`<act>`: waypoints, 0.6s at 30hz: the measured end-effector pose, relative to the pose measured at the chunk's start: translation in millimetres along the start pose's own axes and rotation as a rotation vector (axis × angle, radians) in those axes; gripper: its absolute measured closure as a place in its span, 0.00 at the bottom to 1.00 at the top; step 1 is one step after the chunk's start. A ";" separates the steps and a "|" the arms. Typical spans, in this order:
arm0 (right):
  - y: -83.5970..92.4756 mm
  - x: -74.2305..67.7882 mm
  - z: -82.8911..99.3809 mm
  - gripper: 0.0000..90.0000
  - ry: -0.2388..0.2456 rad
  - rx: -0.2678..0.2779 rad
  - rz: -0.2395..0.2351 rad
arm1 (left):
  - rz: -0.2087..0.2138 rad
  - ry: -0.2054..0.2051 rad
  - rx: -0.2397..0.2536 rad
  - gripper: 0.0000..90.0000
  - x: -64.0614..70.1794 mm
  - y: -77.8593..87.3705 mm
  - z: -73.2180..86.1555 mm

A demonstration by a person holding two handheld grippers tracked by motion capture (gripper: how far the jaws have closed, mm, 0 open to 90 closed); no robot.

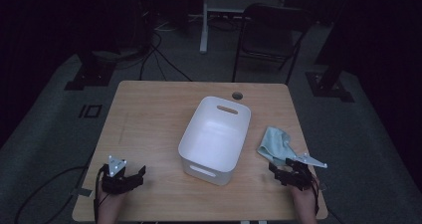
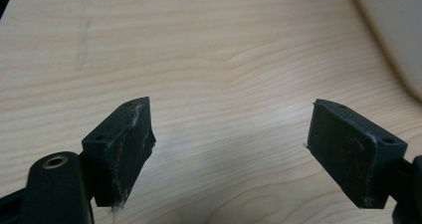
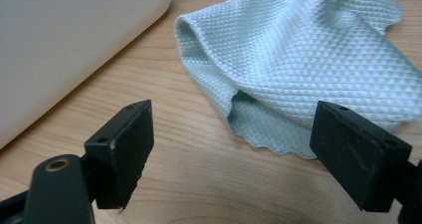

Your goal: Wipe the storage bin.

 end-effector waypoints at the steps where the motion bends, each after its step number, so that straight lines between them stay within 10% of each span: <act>1: 0.5 1.7 0.1 0.19 -0.006 0.002 0.008 | -0.008 0.005 -0.005 0.20 -2.4 -0.9 1.2; 18: 0.3 21.3 6.1 0.16 -0.031 0.005 0.124 | -0.063 0.076 -0.011 0.20 -19.9 -3.2 13.5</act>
Point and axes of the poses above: each handheld gripper's, and its own axes: y roughly backward along the jaws, z roughly out of its underside, x roughly to its right, the point moved 10 cm from there along -y, roughly forward along the jaws, and after that the axes turned 10 degrees about y, right-handed, at the moved point
